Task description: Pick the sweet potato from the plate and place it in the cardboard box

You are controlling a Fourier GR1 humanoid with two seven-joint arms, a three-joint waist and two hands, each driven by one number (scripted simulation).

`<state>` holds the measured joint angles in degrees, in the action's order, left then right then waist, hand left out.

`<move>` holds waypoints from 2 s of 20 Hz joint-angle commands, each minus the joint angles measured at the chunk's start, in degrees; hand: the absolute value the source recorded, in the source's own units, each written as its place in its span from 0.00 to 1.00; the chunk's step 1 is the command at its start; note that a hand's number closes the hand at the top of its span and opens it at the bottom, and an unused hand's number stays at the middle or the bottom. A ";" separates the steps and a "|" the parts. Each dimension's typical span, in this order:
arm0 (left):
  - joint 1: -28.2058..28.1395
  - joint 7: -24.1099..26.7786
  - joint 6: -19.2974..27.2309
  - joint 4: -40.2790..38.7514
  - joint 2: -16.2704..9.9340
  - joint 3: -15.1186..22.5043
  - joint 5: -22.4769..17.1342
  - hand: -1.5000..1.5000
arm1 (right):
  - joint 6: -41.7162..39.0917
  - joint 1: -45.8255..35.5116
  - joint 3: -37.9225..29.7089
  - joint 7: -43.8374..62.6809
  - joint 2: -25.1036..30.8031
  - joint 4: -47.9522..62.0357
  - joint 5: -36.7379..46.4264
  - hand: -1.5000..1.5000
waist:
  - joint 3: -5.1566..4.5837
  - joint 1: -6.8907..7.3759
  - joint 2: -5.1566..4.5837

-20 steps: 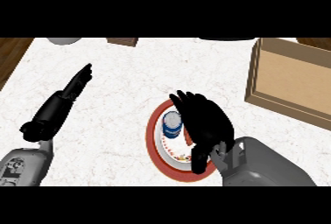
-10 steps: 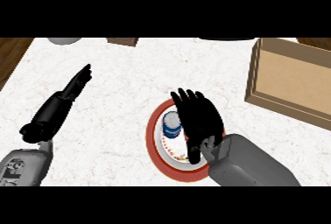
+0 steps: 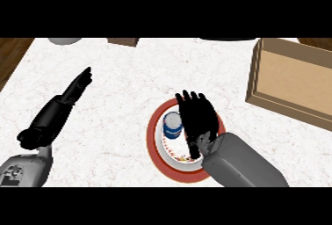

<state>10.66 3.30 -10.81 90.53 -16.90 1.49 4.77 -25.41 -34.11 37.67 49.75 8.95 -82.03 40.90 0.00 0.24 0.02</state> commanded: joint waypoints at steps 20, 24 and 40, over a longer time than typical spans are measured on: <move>1.13 2.86 -1.81 -2.94 3.83 -2.40 4.92 0.50 | 3.59 5.01 -11.03 -19.05 -3.35 15.91 15.16 0.00 | 0.00 -0.13 -0.06; 1.36 -1.88 -5.03 0.83 2.12 -5.35 1.49 0.50 | 1.49 5.05 -12.12 -19.49 -5.46 14.69 16.16 0.00 | 0.00 -0.09 0.01; 2.21 1.32 -4.54 -3.00 3.07 -5.69 3.62 0.50 | 18.78 6.88 -6.40 -44.02 -1.45 14.23 22.79 1.00 | 0.01 -0.71 -0.01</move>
<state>11.60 4.00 -14.94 89.43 -12.99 -3.01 8.69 -8.60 -29.49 29.68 15.57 4.23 -63.54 65.43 -0.03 0.01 0.05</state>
